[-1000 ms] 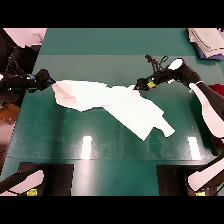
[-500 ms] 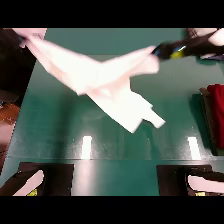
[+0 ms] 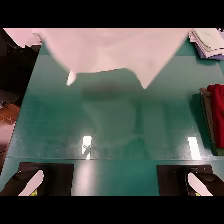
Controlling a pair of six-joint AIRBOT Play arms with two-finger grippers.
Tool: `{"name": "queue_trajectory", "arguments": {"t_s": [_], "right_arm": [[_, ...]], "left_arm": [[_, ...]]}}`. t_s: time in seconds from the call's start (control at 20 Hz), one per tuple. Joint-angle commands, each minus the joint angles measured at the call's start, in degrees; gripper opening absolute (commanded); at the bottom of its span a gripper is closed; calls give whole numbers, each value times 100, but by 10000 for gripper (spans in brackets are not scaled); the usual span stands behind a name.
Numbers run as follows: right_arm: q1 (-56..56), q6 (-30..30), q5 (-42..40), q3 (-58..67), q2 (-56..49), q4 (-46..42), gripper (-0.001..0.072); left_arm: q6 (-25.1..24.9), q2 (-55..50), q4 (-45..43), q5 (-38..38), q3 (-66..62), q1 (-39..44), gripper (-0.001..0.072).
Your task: Fold the shirts.
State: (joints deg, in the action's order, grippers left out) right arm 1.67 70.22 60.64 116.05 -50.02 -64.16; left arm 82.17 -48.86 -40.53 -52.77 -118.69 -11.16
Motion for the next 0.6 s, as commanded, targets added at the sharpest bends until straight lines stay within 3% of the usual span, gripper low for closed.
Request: {"name": "queue_trajectory", "arguments": {"t_s": [0.0, 0.15, 0.4, 0.55], "right_arm": [[-802, 177, 0, 177, 509, -186, 10], [-1676, 339, 192, 179, 472, 44, 10], [-2118, 570, 953, 179, -817, 2249, 10], [-1237, 1054, 1344, 31, -1998, 1705, 10]], "left_arm": [[-7, 17, 938, -22, -378, -7, 26], [-9, 7, 1049, -33, -334, -7, 26], [208, -136, 957, -459, 1438, -7, 26], [243, -551, 887, -811, 2920, -4, 26]]}}
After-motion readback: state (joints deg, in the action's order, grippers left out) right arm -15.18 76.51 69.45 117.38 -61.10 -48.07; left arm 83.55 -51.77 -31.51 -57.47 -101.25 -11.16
